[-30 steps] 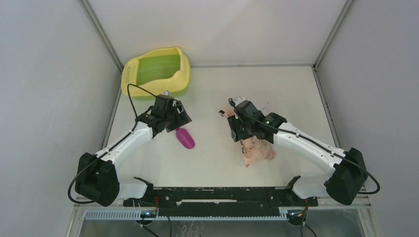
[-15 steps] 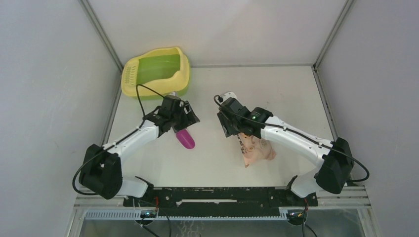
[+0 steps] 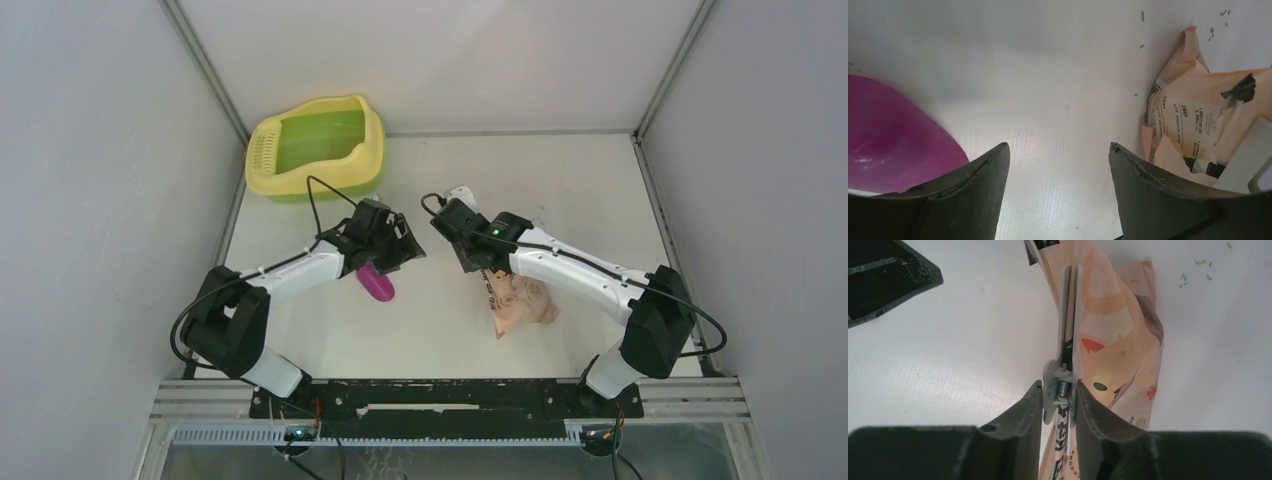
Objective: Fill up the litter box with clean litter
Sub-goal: Remove the clamp from the cat litter bag, then place the clamp at the center of the board.
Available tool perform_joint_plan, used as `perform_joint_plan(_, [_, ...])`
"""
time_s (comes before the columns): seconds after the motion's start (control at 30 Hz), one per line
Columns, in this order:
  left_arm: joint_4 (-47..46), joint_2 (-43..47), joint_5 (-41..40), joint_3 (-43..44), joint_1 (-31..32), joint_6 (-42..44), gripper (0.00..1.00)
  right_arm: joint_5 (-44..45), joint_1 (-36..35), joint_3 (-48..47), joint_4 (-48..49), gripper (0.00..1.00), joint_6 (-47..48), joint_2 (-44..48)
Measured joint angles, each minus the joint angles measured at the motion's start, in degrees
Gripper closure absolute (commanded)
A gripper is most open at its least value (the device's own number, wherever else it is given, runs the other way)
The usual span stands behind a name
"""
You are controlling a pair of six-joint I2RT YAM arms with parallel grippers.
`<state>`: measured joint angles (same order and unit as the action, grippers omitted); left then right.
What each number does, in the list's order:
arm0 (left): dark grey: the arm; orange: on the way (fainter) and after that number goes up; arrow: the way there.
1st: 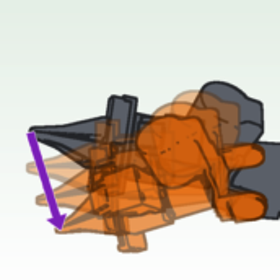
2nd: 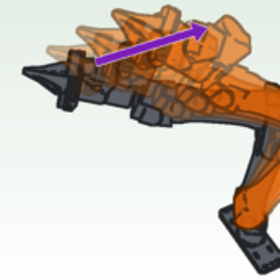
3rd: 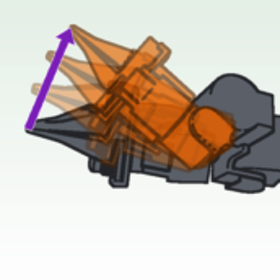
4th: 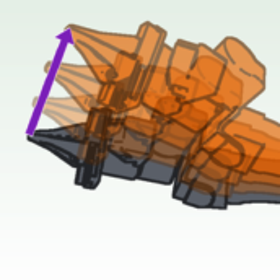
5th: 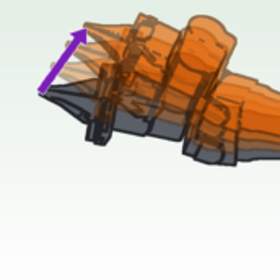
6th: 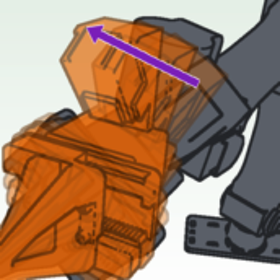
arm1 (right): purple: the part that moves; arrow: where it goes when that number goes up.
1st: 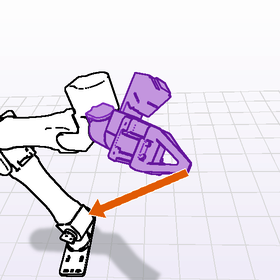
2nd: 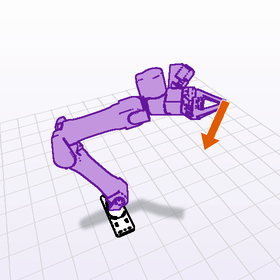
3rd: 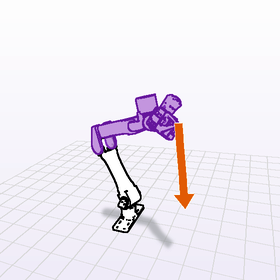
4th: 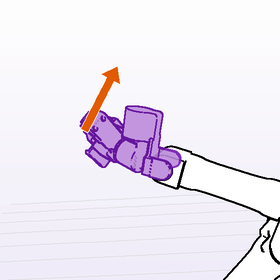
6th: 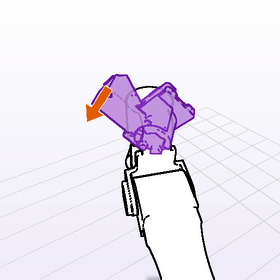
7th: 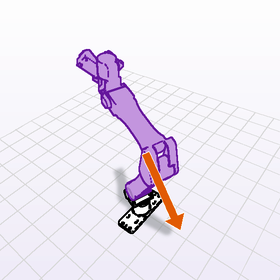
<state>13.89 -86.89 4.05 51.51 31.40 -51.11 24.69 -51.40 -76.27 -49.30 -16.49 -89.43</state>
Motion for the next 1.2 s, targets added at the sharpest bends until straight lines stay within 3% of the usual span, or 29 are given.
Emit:
perform_joint_plan(0.2, [-0.7,-0.6,0.5,0.0,0.8,-0.6,0.23,1.9,0.0,0.0,-0.7,0.94,-0.6,0.0])
perform_joint_plan(0.3, [-1.1,-0.6,0.5,0.0,0.9,-0.7,0.23,2.6,0.0,0.0,-0.8,1.0,-0.7,0.3])
perform_joint_plan(0.9, [-0.9,-0.6,0.5,1.3,1.6,-1.0,0.23,1.5,5.1,-0.2,-0.9,1.0,-0.6,13.7])
perform_joint_plan(1.2, [-0.5,-0.6,0.4,2.1,1.7,-1.0,0.23,-0.9,25.7,-0.1,0.2,0.98,-1.4,10.3])
